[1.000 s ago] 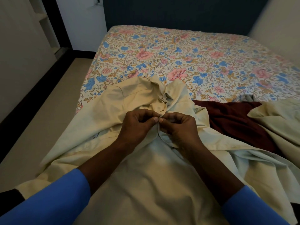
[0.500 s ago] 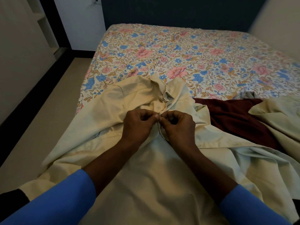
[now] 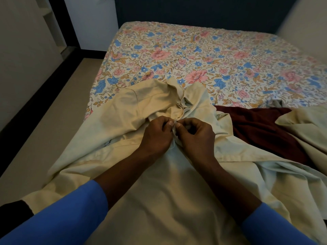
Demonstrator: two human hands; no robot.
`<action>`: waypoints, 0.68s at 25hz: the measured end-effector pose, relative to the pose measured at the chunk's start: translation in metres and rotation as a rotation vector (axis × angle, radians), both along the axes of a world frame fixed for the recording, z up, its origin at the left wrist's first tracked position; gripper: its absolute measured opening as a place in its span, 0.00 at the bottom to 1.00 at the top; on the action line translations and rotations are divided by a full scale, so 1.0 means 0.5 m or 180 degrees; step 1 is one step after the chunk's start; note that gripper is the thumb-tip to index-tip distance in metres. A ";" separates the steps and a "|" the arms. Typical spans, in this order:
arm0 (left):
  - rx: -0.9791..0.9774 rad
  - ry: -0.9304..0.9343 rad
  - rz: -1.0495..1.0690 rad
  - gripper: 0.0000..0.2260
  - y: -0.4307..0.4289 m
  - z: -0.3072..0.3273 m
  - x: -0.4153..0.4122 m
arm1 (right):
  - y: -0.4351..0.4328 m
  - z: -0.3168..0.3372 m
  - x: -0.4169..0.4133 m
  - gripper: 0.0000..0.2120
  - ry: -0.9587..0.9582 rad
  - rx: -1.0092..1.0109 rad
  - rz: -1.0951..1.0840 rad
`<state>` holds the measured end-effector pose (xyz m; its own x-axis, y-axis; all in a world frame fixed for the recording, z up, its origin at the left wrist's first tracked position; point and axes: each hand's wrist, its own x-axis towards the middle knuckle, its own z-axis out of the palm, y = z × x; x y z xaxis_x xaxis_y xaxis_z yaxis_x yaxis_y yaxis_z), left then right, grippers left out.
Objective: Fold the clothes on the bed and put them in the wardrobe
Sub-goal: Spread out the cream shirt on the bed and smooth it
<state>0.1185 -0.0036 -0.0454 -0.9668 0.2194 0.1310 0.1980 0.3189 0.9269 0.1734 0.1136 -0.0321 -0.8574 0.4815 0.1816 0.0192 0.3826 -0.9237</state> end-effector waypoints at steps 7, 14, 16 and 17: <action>-0.0334 0.1354 -0.0155 0.04 -0.011 0.027 -0.002 | 0.033 0.055 -0.015 0.10 -0.0724 -0.2277 0.0483; -0.0535 0.1043 -0.0750 0.02 -0.022 0.031 0.000 | 0.074 0.079 -0.112 0.08 -0.1551 -0.1484 0.0348; -0.0509 0.0504 -0.0492 0.07 -0.024 0.037 -0.012 | 0.079 0.107 -0.177 0.02 -0.1203 -0.1095 0.0076; -0.0440 0.0289 -0.0290 0.09 -0.028 0.043 -0.023 | 0.082 0.130 -0.212 0.02 -0.0927 -0.0950 0.0025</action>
